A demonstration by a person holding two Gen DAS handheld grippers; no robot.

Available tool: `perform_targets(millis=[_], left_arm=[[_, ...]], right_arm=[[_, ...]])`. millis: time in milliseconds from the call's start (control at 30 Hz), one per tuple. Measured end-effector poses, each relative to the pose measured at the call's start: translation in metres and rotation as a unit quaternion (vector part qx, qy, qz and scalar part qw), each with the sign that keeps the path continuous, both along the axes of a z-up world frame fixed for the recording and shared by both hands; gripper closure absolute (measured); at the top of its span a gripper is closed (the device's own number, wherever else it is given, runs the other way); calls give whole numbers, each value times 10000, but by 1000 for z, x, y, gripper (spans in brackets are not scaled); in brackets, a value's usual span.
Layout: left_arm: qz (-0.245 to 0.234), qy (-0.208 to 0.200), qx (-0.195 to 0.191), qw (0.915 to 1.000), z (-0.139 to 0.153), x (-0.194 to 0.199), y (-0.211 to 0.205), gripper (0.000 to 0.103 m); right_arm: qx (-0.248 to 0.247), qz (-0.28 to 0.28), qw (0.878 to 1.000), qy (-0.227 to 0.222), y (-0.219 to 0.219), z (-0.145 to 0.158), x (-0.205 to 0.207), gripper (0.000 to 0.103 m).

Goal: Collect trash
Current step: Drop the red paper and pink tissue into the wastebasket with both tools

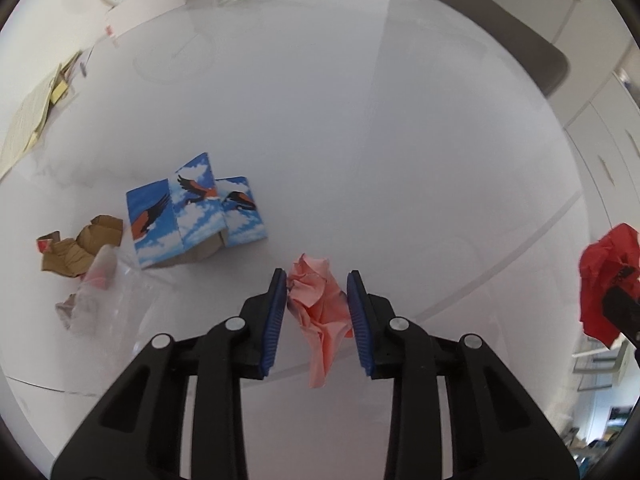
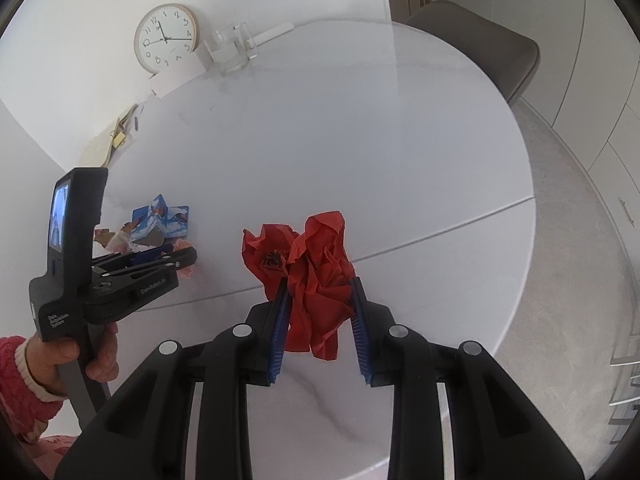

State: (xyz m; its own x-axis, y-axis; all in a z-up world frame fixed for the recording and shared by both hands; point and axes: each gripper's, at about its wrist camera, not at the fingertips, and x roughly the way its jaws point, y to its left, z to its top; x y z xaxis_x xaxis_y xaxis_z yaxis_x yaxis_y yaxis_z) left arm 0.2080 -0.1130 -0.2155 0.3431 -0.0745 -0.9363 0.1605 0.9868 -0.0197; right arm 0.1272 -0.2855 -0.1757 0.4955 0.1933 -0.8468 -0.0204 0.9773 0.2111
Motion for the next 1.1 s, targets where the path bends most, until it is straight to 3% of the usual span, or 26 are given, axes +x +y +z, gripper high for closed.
perform_targets(millis=[300,500,800,833,900,933,967,1100], left_arm=[[-1013,-131,-347,9942,54,-93,-36,72],[-1622,15,-417,9859,57,-181,-51,71],[-1869,187,-370,9815,53,-265,-69,71],[-1887,179,-349,9812,52,-270,-71,71],[-1892,166,-331,9812,53,-277,-73,71],[-1893,169,-328,9812,50,-277,-72,71],[-1897,172,-318,9812,48,-278,-71,71],[-1928,142,-286,9807,50,-290,-71,70]], right_arm=[[-156,-96,9998,23,-20,15,-106,73],[-144,-145,9994,287,-31,4,-189,71],[39,27,9981,609,-26,-31,-263,71],[30,69,9981,611,-24,-35,-267,68],[52,143,9978,649,-22,-43,-272,50],[27,143,9977,668,-20,-47,-275,29],[-21,121,9978,655,-20,-49,-279,17],[-109,-9,9973,724,-21,-55,-289,7]])
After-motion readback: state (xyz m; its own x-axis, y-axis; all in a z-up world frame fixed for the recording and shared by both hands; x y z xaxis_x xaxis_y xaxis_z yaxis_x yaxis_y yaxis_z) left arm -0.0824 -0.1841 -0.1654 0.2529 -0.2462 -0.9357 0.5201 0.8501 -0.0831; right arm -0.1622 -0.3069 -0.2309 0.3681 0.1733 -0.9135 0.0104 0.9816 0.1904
